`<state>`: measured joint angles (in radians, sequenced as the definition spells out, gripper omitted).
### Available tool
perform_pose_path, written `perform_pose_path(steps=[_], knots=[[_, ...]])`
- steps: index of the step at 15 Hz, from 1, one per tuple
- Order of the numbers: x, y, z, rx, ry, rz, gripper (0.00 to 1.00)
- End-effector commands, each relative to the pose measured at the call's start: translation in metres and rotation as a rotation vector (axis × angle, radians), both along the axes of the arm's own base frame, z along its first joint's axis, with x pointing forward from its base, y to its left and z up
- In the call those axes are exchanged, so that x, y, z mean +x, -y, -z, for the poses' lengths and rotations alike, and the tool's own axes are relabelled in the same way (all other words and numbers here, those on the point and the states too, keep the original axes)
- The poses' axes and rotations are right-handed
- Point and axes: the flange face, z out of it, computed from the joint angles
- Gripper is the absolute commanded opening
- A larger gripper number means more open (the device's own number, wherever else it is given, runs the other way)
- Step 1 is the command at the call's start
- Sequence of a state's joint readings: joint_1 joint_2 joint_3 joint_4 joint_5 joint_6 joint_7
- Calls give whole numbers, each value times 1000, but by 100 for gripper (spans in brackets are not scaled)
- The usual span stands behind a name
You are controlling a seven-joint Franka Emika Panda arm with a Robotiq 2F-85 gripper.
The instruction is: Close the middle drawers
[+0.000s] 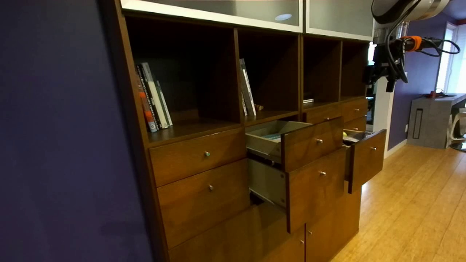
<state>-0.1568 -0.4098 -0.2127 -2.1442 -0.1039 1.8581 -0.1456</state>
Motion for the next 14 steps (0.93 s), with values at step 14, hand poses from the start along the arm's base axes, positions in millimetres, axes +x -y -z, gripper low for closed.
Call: perform_pose_path(steps=[14], knots=[[4, -104, 48, 107, -80, -354, 100]])
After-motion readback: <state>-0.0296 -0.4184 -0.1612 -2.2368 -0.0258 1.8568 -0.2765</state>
